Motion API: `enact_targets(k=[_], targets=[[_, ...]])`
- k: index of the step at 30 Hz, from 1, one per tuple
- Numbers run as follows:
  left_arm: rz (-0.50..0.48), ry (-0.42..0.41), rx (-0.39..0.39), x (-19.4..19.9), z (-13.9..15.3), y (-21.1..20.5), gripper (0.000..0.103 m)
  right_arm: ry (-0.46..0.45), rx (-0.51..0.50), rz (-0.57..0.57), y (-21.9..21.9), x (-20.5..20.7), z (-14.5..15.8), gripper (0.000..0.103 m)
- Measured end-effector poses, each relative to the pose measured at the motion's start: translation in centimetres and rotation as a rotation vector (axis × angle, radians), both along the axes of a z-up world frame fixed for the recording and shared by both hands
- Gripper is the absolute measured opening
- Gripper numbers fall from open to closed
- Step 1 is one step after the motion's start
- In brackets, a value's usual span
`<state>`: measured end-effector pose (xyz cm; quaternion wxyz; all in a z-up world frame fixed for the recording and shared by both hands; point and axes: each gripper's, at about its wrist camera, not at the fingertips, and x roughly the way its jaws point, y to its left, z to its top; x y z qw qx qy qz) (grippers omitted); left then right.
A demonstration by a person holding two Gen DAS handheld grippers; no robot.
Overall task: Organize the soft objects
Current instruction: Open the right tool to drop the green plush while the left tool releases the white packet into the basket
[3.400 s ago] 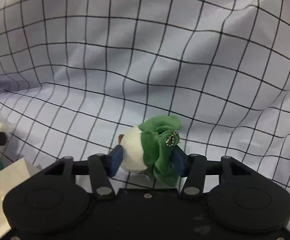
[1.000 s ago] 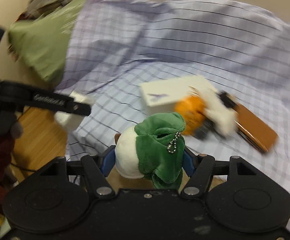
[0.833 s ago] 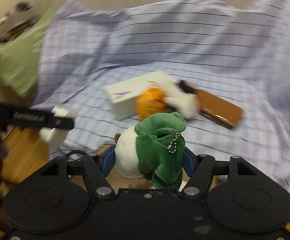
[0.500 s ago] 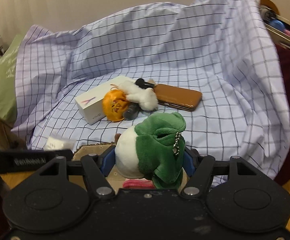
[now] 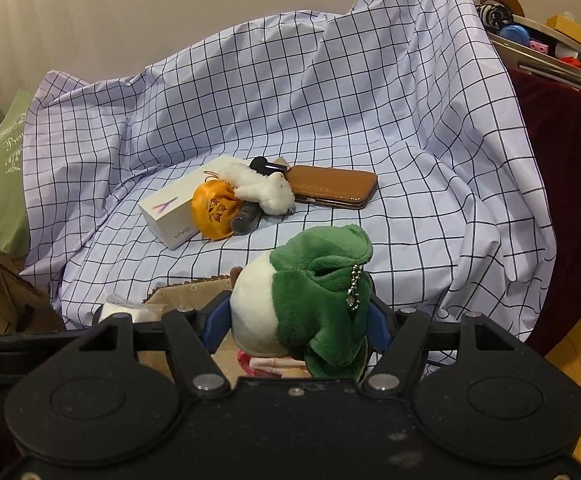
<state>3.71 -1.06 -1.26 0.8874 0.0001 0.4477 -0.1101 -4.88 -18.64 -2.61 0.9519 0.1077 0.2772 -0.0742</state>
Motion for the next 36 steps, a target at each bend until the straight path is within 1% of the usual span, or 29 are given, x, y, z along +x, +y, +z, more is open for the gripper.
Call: enact_targets(k=[4,5,6,8,13,15,18,21,25,28,30,36], targets=[[0.008,0.006,-0.002,-0.2,-0.4,0.1,0.053,0.008,-0.019,0.011,0.7,0.0,-0.3,0.067],[0.01,0.005,-0.004,-0.2,-0.4,0.2,0.055,0.011,-0.019,0.015,0.9,0.0,-0.4,0.067],[0.014,0.003,-0.004,-0.3,-0.4,0.3,0.061,0.014,-0.02,0.019,1.0,0.0,-0.5,0.067],[0.018,-0.008,-0.004,-0.5,-0.4,0.5,0.07,0.021,-0.023,0.024,1.2,0.0,-0.7,0.067],[0.044,-0.03,-0.003,-1.0,-0.3,0.9,0.071,0.021,-0.03,0.033,1.4,0.0,-0.6,0.067],[0.067,-0.036,0.0,-1.1,-0.3,1.2,0.075,0.022,-0.034,0.042,1.5,0.0,-0.7,0.068],[0.103,-0.04,0.001,-1.3,-0.4,1.7,0.075,0.027,-0.04,0.059,1.7,0.1,-0.8,0.068],[0.117,-0.036,-0.001,-1.3,-0.6,2.0,0.075,0.034,-0.045,0.07,1.9,0.2,-0.9,0.069],[0.115,-0.027,-0.003,-1.4,-0.8,2.1,0.076,0.036,-0.045,0.08,2.0,0.1,-1.0,0.072],[0.102,-0.026,0.0,-1.5,-0.8,1.9,0.076,0.029,-0.045,0.082,2.0,0.0,-0.9,0.072],[0.096,-0.025,0.001,-1.6,-0.8,1.8,0.076,0.025,-0.046,0.083,2.0,0.0,-0.8,0.075],[0.097,-0.021,0.0,-1.7,-0.9,1.9,0.076,0.029,-0.045,0.081,1.9,0.0,-0.9,0.075]])
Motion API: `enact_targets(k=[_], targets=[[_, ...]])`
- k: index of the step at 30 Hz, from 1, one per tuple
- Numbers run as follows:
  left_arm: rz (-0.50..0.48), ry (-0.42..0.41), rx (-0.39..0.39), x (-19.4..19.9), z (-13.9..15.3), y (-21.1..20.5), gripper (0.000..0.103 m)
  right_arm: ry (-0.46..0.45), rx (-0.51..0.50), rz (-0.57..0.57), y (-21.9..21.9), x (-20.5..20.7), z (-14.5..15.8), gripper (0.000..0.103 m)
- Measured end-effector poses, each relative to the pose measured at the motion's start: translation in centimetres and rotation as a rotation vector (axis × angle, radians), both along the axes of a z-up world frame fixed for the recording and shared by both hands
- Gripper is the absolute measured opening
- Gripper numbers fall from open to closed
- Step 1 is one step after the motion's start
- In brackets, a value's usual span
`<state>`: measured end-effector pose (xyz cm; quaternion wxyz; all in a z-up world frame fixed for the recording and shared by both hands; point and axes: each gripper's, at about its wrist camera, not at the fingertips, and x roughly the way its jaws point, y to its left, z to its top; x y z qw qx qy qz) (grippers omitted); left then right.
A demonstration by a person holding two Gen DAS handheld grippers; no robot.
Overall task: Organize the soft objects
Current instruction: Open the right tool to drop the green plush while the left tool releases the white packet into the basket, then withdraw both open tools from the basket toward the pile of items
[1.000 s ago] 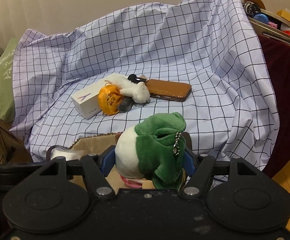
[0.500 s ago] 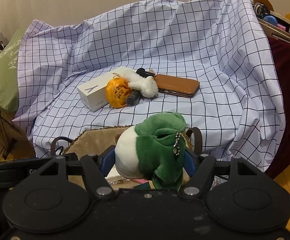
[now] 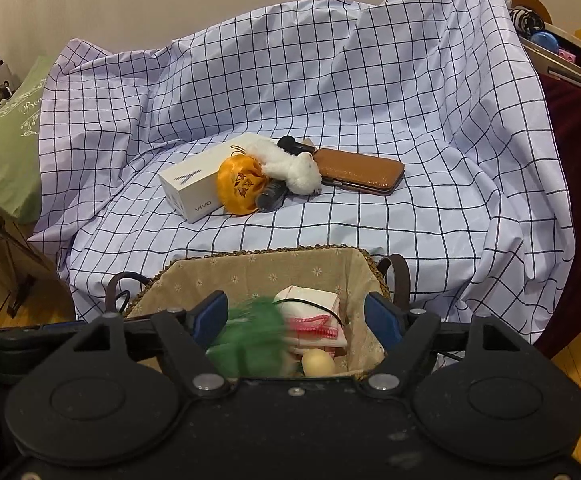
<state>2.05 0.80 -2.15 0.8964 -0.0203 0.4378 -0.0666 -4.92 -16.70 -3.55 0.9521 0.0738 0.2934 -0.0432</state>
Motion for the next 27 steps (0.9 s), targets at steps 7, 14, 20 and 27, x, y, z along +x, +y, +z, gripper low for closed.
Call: enact_targets(k=[7,14,20,27], targets=[[0.001,0.009,0.001,-0.01,-0.14,0.08,0.076,0.012,0.0,0.0,-0.09,0.06,-0.17,0.075],[-0.001,0.011,0.002,0.0,-0.19,0.1,0.077,0.017,-0.002,0.002,-0.14,0.06,-0.28,0.075],[-0.004,0.019,0.005,0.02,-0.39,0.08,0.077,0.024,0.004,0.0,-0.23,0.18,-0.41,0.075],[-0.004,0.021,0.006,0.03,-0.36,0.0,0.077,0.025,0.006,0.002,-0.29,0.17,-0.45,0.076]])
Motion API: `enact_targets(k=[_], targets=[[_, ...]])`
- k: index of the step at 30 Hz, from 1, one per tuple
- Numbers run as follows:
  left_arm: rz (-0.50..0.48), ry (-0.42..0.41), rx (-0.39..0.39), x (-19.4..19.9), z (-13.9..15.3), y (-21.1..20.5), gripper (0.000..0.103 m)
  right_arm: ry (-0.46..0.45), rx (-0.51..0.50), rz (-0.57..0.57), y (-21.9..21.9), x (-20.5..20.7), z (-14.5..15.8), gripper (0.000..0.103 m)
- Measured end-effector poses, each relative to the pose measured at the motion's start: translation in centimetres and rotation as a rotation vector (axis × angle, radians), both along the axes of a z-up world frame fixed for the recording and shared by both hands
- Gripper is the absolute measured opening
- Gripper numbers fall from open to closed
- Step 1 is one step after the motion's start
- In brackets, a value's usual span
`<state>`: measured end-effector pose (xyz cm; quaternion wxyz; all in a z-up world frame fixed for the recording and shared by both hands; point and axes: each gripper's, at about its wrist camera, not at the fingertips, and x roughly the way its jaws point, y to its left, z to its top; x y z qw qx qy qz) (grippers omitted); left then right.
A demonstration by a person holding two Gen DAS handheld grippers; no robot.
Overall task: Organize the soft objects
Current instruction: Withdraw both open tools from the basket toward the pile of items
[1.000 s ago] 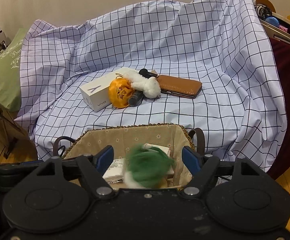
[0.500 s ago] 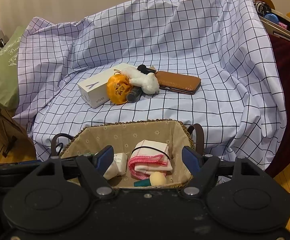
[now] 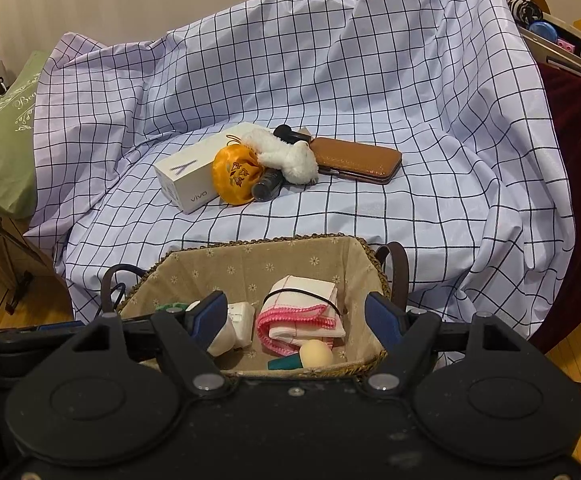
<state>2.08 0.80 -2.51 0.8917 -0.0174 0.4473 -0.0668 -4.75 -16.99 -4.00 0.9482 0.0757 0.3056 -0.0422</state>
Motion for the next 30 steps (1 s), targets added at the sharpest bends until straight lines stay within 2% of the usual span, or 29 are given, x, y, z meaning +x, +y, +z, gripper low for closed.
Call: enact_targets(k=[5,18,30], targets=[[-0.001,0.001,0.001,0.0,0.0,-0.1,0.083,0.003,0.001,0.003,0.0,0.0,-0.1,0.076],[-0.018,0.016,0.01,0.1,-0.5,-0.3,0.084,0.017,0.017,-0.005,-0.4,0.2,-0.7,0.079],[-0.001,0.019,0.014,1.7,-0.6,0.2,0.086,0.033,0.032,-0.048,-1.5,2.4,-0.6,0.082]])
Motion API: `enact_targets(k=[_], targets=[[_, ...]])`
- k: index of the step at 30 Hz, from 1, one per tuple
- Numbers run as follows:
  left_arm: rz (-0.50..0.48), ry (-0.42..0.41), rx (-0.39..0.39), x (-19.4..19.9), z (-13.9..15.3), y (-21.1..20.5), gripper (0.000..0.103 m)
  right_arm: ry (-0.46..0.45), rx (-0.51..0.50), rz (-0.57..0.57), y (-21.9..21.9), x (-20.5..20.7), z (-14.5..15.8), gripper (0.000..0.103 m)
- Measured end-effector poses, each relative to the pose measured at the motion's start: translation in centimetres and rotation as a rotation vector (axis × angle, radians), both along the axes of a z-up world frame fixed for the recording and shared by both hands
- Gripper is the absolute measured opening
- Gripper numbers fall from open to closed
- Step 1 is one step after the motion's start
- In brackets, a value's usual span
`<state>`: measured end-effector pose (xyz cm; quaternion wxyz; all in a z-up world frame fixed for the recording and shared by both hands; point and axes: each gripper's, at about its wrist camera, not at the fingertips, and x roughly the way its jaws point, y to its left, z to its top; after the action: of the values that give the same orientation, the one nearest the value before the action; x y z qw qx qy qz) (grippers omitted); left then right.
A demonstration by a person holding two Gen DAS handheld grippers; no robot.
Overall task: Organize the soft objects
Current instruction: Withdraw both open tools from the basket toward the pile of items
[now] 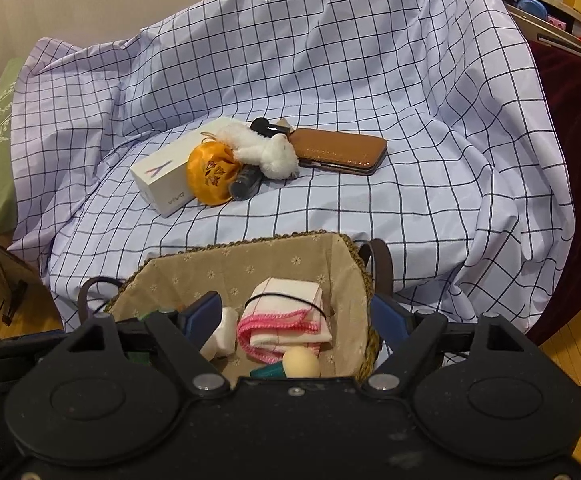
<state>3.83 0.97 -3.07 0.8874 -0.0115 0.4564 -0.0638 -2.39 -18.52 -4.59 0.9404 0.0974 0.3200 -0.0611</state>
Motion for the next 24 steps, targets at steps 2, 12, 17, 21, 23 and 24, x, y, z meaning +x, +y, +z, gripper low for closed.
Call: enact_targets(k=[2,12,17,21,23,24], targets=[[-0.002,-0.006,0.007,0.2,0.1,-0.2,0.086,0.003,-0.002,-0.008,-0.1,0.6,0.1,0.084],[-0.053,-0.032,0.037,2.1,0.3,-1.2,0.086,0.011,0.014,-0.021,-1.0,4.5,0.6,0.087],[-0.074,-0.028,0.036,3.6,0.1,-1.8,0.086,-0.002,0.012,-0.021,-1.3,6.8,1.0,0.09],[-0.086,-0.031,0.048,5.1,-0.2,-2.3,0.086,0.009,-0.006,-0.018,-1.5,9.2,1.2,0.09],[-0.09,-0.032,0.052,6.1,-0.4,-2.5,0.086,0.017,-0.008,-0.019,-1.6,10.5,1.2,0.09],[-0.092,-0.031,0.055,6.5,-0.5,-2.5,0.086,0.022,-0.014,-0.016,-1.7,11.2,1.3,0.09]])
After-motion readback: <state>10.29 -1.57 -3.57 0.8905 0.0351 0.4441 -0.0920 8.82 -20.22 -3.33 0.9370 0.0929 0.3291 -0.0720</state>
